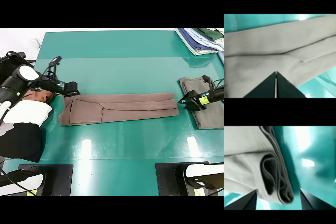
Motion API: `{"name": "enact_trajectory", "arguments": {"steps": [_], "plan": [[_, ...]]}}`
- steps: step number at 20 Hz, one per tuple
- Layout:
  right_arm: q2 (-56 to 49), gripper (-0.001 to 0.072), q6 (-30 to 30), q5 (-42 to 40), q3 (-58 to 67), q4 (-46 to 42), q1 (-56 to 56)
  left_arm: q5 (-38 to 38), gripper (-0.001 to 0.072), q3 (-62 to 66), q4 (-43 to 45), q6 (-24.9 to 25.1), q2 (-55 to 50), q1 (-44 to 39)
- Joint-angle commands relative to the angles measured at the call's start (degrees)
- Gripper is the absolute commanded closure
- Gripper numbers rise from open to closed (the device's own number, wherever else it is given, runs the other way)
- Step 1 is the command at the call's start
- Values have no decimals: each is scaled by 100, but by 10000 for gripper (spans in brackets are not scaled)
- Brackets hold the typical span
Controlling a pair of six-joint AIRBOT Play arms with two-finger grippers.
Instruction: Fold the shirts.
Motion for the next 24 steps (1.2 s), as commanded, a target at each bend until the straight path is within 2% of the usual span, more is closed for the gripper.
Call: {"name": "enact_trajectory", "arguments": {"steps": [1,4,6,8,9,13,17,24], "plan": [[-389,110,-444,-116,-326,1023,-76,380,680,13,-111,-116,-153,-610],[-608,123,-455,-339,-321,1126,247,619,680,44,-127,-210,-433,-1097],[-581,300,-505,-476,-306,1134,385,752,680,208,-122,-308,-699,-1364],[-433,669,-726,-361,-129,1137,487,841,680,442,-127,-308,-1005,-1563],[-297,691,-734,-232,42,1139,529,852,680,605,-125,-313,-1198,-1663],[503,692,-437,254,887,1178,1071,927,681,1316,-144,-313,-2024,-1998],[1207,691,186,142,1718,1174,2017,929,681,1906,-223,-319,-2656,-2214],[1405,691,662,-26,2828,1174,3464,835,680,2218,-291,-356,-3080,-2267]]}}
